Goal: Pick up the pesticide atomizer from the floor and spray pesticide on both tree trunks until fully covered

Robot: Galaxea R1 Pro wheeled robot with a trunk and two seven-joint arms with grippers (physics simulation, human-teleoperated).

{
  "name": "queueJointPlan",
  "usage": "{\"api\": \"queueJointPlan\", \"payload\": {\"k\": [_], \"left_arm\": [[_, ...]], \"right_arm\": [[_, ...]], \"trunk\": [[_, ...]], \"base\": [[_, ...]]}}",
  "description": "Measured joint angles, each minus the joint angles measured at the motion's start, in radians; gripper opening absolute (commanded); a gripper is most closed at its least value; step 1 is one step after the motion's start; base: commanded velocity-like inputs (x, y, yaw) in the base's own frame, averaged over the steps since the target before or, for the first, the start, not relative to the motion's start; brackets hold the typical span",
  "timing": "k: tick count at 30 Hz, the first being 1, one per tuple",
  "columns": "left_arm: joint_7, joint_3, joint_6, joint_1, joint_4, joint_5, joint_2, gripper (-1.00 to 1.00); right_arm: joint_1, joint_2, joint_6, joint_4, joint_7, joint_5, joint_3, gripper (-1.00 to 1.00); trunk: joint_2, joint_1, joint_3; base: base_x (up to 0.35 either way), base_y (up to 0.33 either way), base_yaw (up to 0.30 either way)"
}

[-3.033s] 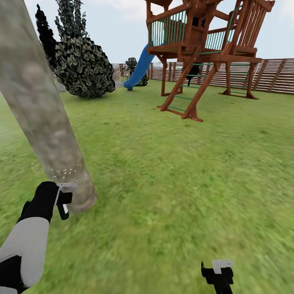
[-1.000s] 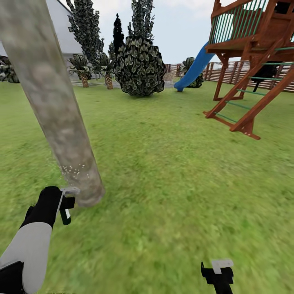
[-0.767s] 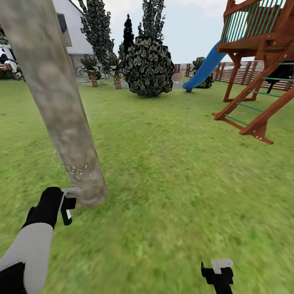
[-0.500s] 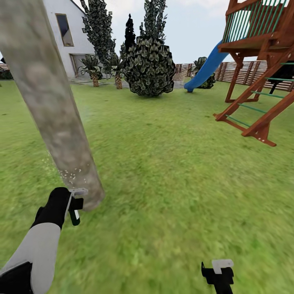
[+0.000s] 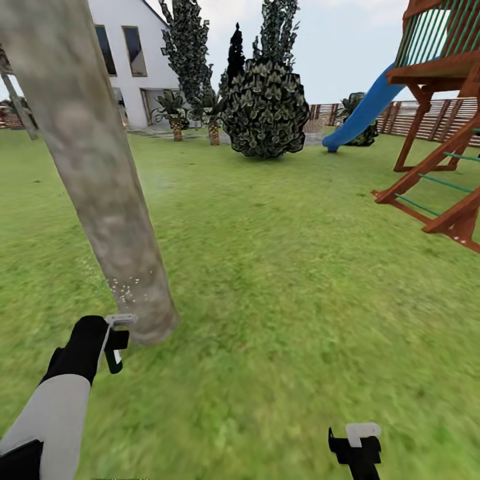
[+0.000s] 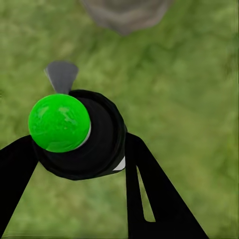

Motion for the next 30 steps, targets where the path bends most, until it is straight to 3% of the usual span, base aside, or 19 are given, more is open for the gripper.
{"api": "queueJointPlan", "payload": {"k": [7,11,21,30], "left_arm": [[0.012,-0.027,-0.003,0.002,0.002,-0.014,-0.002,-1.0],[0.013,-0.022,-0.002,0.047,-0.008,-0.014,0.002,-1.0],[0.014,-0.022,-0.002,0.054,-0.007,-0.006,0.0,-1.0],[0.013,-0.024,0.0,0.054,-0.014,0.001,-0.004,-1.0]], "right_arm": [[0.0,-0.002,0.0,0.0,0.0,0.0,0.0,1.0],[0.0,-0.001,0.0,0.0,0.001,0.0,0.001,1.0],[0.0,0.0,0.0,0.0,0.0,0.0,0.002,1.0],[0.0,0.0,0.0,0.0,0.0,0.0,0.002,1.0]], "trunk": [[0.0,0.0,0.0],[0.0,0.0,0.0],[0.0,0.0,0.0],[0.0,0.0,0.0]], "base": [[0.145,-0.24,0.017],[0.143,-0.249,0.033],[0.183,-0.228,0.269],[0.076,-0.098,0.276]]}}
